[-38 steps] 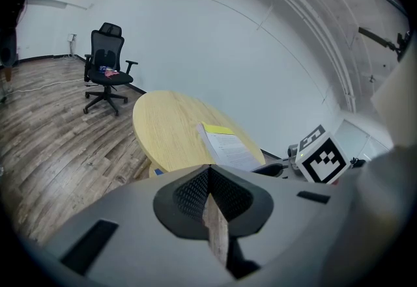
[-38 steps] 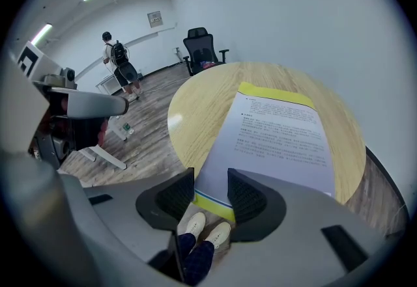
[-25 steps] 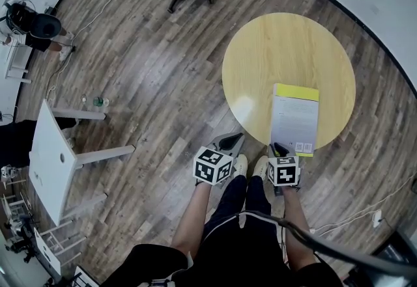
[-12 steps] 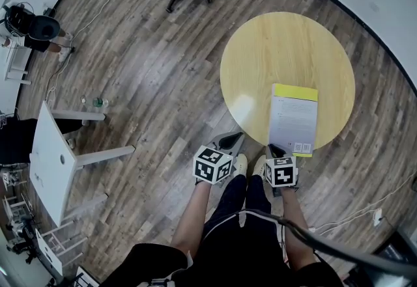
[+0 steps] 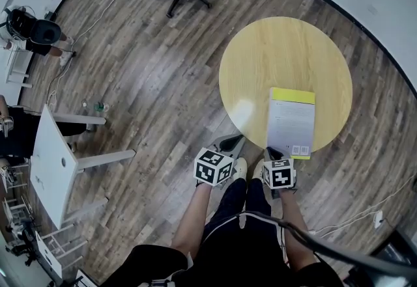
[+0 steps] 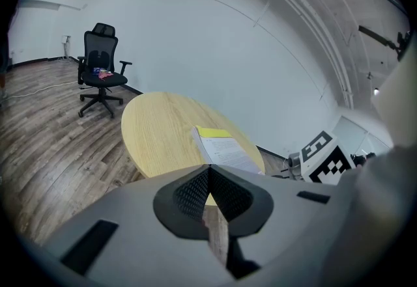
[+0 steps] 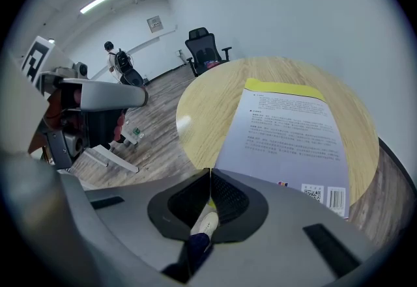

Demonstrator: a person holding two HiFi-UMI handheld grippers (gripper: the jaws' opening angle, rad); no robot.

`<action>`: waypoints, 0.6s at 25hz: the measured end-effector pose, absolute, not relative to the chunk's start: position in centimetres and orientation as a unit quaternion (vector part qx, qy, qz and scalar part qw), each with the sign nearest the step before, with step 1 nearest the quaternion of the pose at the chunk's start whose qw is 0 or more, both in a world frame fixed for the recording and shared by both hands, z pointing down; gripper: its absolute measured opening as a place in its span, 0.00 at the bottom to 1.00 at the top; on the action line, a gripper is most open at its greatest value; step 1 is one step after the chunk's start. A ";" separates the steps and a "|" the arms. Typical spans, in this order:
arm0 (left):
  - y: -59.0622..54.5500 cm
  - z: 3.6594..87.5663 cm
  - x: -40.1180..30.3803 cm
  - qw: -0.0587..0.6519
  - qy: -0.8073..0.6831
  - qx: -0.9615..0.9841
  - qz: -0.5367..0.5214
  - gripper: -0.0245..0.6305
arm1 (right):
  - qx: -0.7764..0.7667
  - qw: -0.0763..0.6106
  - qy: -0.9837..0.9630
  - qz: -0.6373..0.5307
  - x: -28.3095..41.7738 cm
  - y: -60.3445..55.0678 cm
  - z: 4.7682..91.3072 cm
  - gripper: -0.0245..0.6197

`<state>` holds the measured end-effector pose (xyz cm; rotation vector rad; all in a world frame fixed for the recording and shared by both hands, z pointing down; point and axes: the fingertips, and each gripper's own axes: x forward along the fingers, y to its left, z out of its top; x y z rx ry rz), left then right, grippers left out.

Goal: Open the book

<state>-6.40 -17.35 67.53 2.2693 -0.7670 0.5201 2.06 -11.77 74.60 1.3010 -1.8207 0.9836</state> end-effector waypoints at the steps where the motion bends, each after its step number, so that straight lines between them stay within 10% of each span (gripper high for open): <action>1: -17.3 67.5 -6.4 0.338 -0.295 0.871 0.200 0.04 | 0.501 0.341 -0.700 0.378 2.1 -11.8 74.5 0.06; 15: -16.5 67.6 -6.0 0.340 -0.294 0.870 0.200 0.04 | 0.515 0.316 -0.704 0.372 2.6 -11.9 72.8 0.05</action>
